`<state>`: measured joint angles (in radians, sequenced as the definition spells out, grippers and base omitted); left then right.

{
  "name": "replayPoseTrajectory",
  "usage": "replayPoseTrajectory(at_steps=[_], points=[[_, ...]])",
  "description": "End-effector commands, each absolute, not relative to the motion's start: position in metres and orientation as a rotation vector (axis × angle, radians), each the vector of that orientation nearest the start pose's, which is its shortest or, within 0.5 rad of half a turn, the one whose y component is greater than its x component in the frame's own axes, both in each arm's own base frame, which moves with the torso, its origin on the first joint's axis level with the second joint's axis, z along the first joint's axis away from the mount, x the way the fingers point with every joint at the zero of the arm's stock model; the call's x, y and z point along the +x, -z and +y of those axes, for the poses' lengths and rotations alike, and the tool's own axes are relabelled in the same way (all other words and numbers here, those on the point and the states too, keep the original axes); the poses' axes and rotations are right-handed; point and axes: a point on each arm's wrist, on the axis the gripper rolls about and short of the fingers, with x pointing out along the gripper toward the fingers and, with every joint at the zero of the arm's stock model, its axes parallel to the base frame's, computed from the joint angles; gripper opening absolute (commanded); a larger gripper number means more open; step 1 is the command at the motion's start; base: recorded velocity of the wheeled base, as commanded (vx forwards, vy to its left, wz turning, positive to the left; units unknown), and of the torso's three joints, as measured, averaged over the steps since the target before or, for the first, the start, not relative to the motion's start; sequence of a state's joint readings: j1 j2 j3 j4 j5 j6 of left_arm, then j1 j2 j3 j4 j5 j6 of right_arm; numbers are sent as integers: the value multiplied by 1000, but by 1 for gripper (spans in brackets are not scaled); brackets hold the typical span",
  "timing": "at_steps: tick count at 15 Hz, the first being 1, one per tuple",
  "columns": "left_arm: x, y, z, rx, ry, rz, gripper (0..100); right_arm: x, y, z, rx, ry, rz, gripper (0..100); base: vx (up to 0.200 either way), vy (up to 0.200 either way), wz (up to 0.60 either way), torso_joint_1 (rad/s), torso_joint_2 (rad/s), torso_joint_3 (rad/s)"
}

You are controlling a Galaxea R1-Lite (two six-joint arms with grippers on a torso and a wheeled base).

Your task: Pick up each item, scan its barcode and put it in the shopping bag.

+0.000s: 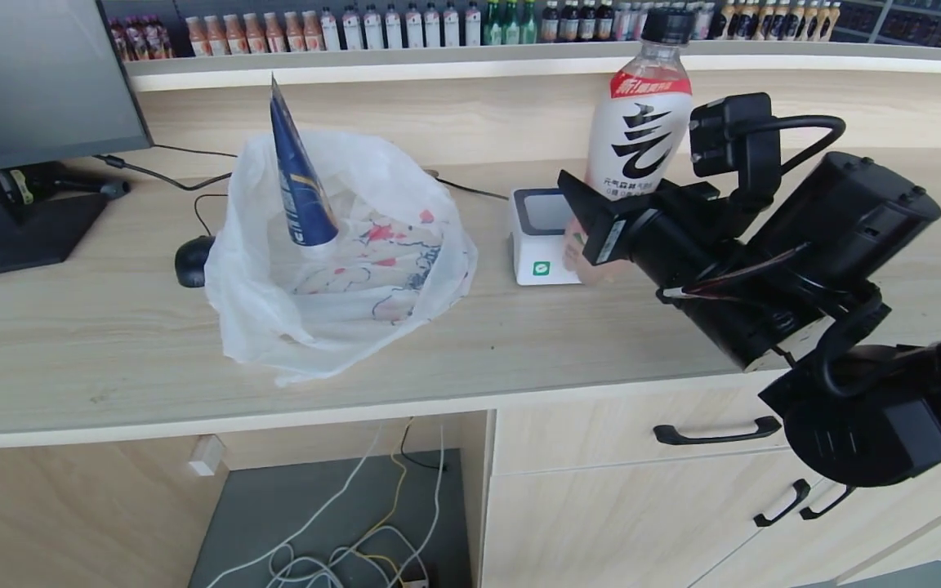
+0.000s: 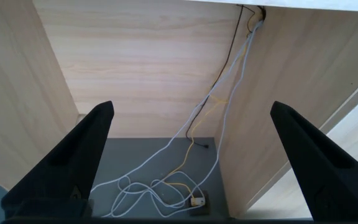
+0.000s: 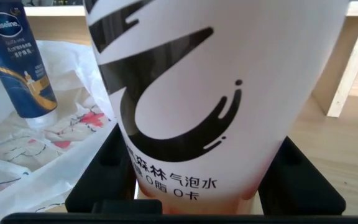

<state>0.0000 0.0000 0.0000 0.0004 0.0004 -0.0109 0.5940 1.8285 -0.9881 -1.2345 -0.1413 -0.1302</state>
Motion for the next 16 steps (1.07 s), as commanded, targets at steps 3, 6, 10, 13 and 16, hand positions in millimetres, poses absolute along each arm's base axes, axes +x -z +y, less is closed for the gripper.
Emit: replayPoseTrajectory(at_steps=[3,6,10,13,16], points=[[-23,-75,0,-11,0,0,100,284,-253,188,20,-419,-409,0,0,0,0,0,0,0],[-23,-75,0,-11,0,0,100,284,-256,188,22,-418,-416,0,0,0,0,0,0,0],[-23,-75,0,-11,-2,0,100,289,-273,191,28,-399,-427,0,0,0,0,0,0,0],[-23,-75,0,-11,-2,0,100,301,-298,199,31,-386,-415,0,0,0,0,0,0,0],[-23,-75,0,-11,-2,0,100,314,-304,207,55,-388,-399,0,0,0,0,0,0,0]])
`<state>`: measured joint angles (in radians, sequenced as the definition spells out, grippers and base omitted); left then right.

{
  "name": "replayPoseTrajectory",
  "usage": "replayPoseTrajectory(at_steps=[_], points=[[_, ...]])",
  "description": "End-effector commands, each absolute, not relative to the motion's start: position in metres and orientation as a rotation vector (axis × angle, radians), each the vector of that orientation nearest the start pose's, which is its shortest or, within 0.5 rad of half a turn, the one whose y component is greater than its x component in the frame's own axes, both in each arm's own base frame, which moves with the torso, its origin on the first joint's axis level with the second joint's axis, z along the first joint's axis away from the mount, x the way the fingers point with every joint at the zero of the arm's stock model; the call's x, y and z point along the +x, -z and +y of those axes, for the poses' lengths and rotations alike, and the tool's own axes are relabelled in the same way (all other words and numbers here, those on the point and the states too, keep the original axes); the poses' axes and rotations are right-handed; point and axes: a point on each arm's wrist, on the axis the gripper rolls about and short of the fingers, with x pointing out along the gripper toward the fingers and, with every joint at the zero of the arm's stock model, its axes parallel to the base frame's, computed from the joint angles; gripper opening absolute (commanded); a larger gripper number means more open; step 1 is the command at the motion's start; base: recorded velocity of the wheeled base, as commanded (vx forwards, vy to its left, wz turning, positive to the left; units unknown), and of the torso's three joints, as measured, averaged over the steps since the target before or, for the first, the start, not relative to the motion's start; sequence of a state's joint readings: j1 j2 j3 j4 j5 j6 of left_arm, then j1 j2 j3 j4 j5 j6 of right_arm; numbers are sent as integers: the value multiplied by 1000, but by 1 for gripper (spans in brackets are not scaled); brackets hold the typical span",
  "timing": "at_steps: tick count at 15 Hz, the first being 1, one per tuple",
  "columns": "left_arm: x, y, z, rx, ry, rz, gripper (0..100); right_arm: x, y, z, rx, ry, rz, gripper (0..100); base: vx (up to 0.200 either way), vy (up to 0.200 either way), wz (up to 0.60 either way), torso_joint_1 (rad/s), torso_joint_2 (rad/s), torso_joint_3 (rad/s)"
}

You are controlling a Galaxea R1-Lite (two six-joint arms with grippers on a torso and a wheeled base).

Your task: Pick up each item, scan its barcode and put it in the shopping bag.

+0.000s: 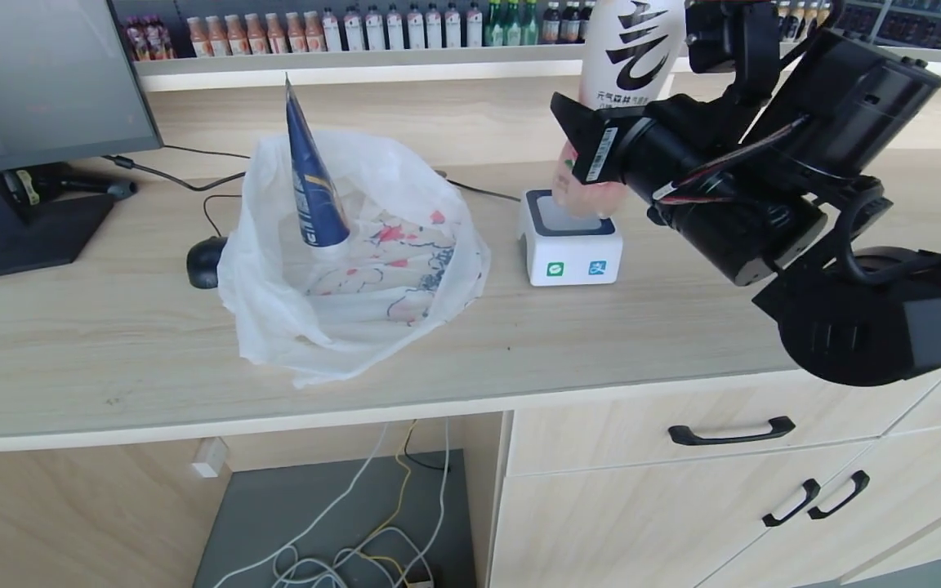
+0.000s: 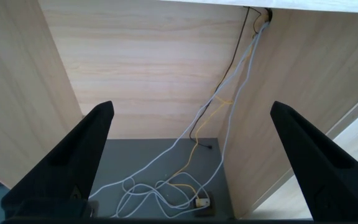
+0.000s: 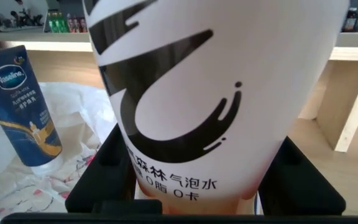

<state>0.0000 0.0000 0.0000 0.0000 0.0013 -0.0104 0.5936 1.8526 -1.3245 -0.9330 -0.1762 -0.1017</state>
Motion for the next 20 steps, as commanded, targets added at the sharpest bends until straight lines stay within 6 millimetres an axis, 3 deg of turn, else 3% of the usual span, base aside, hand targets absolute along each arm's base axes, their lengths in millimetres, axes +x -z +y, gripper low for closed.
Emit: replayPoseTrajectory(at_steps=[1,5,9,14,20], points=[[-23,-75,0,-11,0,0,100,321,-303,211,96,-397,-379,0,0,0,0,0,0,0],[-23,-75,0,-11,-2,0,100,339,-311,223,227,-427,-391,0,0,0,0,0,0,0],[-23,-75,0,-11,-2,0,100,343,-317,228,354,-459,-399,0,0,0,0,0,0,0],[-23,-75,0,-11,0,0,100,351,-314,220,612,-459,-346,0,0,0,0,0,0,0],[-23,-75,0,-11,-2,0,100,356,-314,211,780,-434,-324,0,0,0,0,0,0,0]])
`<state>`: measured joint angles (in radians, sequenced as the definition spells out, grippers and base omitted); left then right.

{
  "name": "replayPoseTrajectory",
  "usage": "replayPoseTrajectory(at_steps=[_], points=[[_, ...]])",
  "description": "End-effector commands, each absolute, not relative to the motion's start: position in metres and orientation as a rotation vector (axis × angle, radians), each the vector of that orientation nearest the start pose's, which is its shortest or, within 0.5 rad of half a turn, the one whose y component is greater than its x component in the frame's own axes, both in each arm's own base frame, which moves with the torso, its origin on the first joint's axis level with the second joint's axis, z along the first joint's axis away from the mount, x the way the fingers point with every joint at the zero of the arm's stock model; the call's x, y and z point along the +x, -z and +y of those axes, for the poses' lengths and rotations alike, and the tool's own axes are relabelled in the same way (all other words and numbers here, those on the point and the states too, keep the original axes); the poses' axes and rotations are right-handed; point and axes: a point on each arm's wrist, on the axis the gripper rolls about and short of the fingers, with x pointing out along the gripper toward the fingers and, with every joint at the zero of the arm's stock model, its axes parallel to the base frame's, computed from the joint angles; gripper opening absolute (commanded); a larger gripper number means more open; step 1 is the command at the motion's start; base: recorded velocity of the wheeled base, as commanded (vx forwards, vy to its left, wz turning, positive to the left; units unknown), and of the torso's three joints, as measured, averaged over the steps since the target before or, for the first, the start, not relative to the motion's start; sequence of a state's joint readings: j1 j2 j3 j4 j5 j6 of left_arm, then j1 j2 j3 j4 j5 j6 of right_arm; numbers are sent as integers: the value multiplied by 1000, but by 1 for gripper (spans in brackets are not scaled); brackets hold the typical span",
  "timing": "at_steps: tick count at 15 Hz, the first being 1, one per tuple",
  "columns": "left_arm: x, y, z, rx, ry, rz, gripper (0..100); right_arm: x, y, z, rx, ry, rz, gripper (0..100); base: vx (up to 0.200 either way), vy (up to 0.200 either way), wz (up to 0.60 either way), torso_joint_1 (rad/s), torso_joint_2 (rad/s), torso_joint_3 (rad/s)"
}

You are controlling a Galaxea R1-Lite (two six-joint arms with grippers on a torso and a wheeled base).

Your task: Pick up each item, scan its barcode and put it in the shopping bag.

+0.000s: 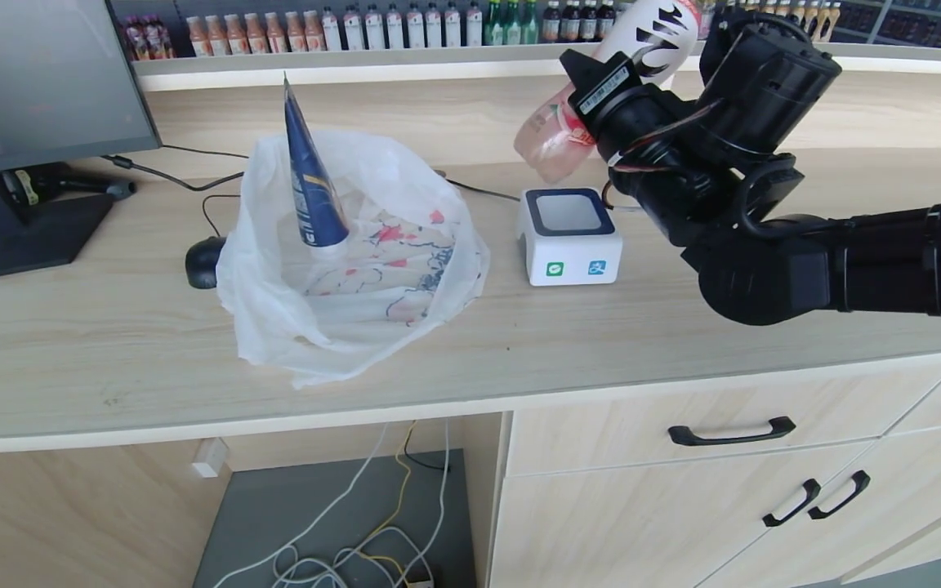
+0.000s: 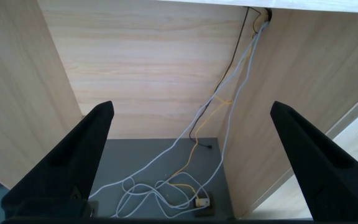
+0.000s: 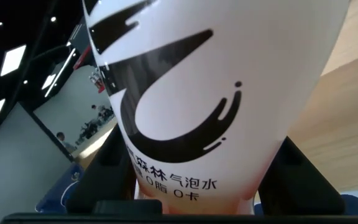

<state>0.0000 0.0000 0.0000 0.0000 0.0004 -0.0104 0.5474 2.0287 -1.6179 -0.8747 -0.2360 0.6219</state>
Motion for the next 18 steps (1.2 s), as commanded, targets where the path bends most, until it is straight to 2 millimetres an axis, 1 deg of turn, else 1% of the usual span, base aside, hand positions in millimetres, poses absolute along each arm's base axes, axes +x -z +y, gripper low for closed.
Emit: replayPoseTrajectory(at_steps=[1,4,9,16,18], points=[[-23,-75,0,-11,0,0,100,357,-313,210,799,-423,-321,0,0,0,0,0,0,0],[-23,-75,0,-11,0,0,100,363,-304,212,859,-386,-298,0,0,0,0,0,0,0],[-23,-75,0,-11,0,0,100,374,-285,219,876,-378,-255,0,0,0,0,0,0,0],[-23,-75,0,-11,-2,0,100,375,-281,221,901,-354,-248,0,0,0,0,0,0,0],[-23,-75,0,-11,0,0,100,378,-279,217,902,-327,-252,0,0,0,0,0,0,0]])
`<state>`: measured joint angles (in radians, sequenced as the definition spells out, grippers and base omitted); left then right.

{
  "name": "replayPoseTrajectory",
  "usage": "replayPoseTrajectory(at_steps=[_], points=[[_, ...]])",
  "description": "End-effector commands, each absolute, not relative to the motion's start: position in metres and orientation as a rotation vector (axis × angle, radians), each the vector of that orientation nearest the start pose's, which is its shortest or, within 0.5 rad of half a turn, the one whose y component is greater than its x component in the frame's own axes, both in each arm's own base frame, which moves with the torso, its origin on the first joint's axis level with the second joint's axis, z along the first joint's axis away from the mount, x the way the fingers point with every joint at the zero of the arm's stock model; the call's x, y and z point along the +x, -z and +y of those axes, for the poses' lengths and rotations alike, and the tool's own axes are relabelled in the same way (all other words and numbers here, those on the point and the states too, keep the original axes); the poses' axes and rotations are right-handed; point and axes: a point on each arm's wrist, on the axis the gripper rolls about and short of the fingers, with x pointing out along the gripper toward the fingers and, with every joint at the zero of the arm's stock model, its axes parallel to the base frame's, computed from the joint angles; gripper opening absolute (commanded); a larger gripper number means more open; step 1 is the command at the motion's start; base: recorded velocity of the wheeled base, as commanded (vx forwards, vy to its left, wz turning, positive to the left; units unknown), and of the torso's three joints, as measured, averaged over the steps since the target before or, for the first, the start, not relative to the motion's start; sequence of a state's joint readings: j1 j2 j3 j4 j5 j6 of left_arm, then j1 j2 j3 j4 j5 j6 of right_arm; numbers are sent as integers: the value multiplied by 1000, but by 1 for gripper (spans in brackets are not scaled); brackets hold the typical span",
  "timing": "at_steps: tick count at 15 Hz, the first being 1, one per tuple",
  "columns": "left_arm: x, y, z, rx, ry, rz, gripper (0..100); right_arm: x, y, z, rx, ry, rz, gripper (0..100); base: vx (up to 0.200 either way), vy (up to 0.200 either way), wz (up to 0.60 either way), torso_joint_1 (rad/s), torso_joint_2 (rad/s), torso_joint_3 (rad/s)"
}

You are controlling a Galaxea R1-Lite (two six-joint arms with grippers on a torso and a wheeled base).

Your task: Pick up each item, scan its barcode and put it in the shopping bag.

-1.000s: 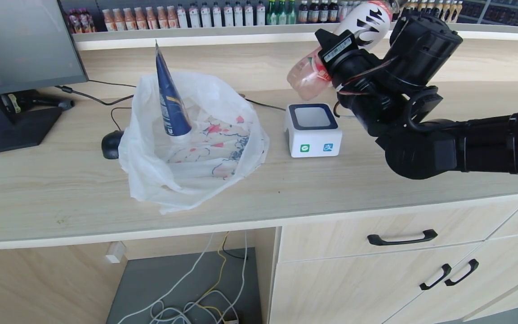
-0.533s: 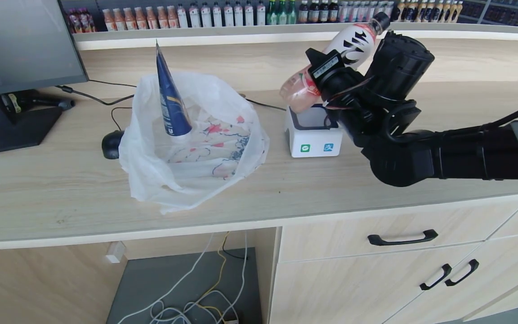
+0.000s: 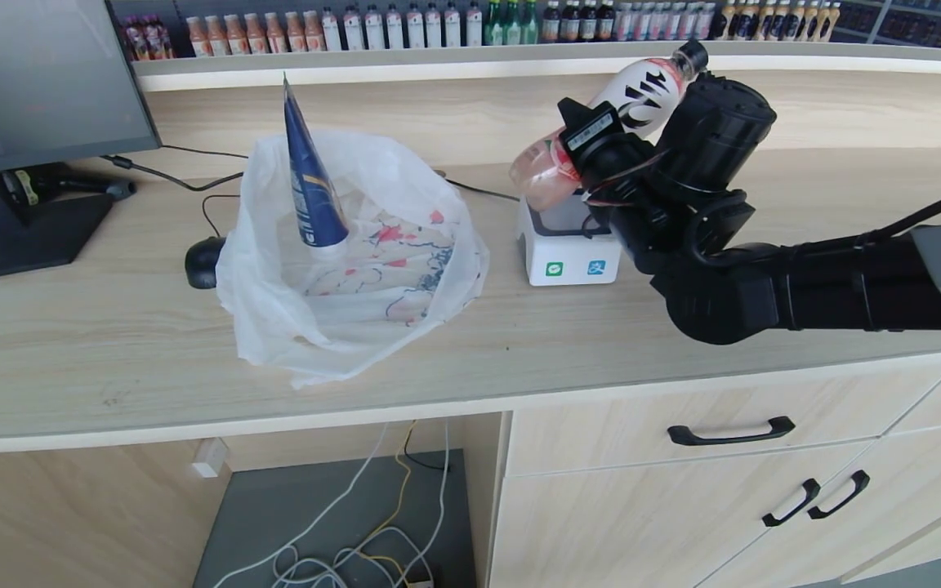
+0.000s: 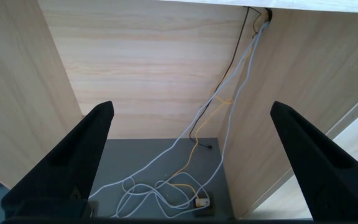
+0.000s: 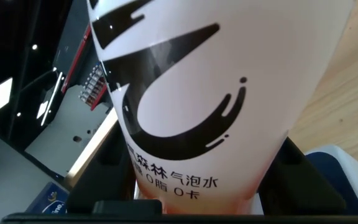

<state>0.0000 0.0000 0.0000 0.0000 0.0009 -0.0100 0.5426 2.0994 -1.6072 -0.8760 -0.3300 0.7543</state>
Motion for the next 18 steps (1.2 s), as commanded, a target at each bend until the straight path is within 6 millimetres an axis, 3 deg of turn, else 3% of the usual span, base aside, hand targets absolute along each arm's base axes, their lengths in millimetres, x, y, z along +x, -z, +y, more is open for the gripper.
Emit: replayPoseTrajectory(at_steps=[1,18], points=[[-23,-75,0,-11,0,0,100,378,-278,217,904,-326,-251,0,0,0,0,0,0,0],[-23,-75,0,-11,-2,0,100,382,-274,219,907,-323,-245,0,0,0,0,0,0,0]])
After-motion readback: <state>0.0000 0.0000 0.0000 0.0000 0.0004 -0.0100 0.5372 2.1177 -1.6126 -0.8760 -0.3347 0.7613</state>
